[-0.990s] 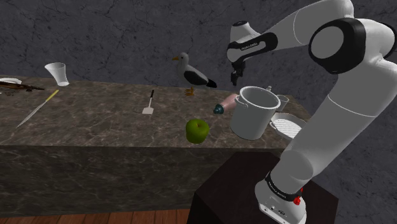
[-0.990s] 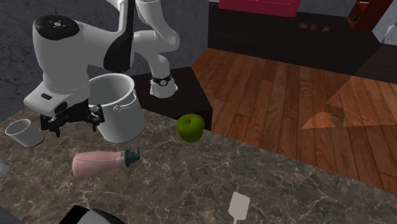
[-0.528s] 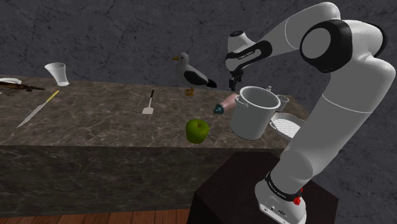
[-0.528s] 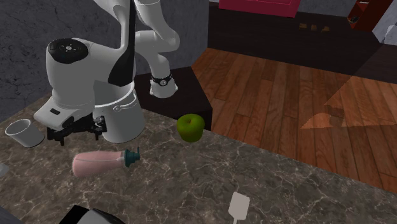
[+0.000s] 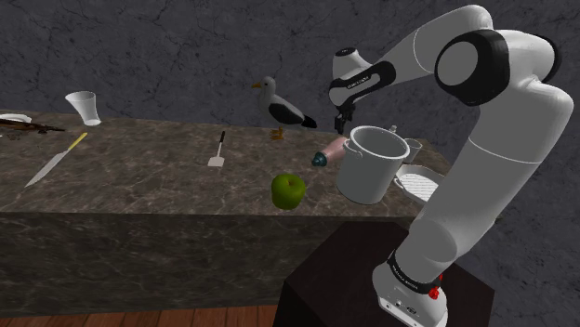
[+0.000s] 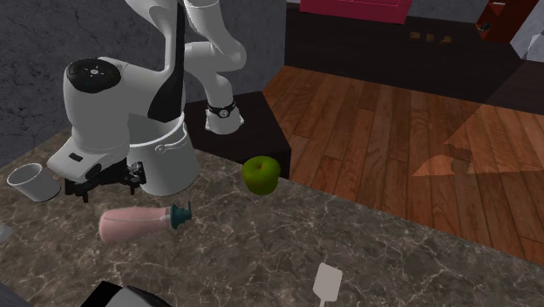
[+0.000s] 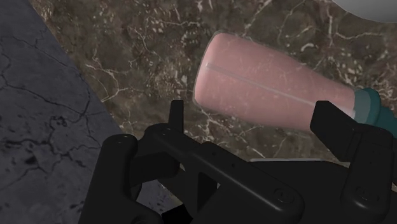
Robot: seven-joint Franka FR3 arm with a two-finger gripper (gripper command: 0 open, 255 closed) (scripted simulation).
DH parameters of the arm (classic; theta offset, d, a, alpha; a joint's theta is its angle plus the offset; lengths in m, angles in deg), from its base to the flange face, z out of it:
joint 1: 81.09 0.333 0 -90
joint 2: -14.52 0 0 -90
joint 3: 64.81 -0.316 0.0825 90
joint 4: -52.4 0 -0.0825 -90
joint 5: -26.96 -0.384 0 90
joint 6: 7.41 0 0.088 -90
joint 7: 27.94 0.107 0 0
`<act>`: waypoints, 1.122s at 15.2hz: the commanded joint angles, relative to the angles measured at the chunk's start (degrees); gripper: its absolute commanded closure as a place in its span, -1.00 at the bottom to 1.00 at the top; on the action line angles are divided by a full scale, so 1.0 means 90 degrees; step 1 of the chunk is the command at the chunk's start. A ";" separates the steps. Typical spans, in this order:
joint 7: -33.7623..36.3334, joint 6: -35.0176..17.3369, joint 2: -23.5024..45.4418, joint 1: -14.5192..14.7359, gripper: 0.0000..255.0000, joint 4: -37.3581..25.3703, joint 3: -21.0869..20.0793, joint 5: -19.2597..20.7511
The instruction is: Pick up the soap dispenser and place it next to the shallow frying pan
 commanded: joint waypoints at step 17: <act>-0.2868 -0.0671 0.0361 -0.0198 -1.00 0.0178 -0.0412 -0.1074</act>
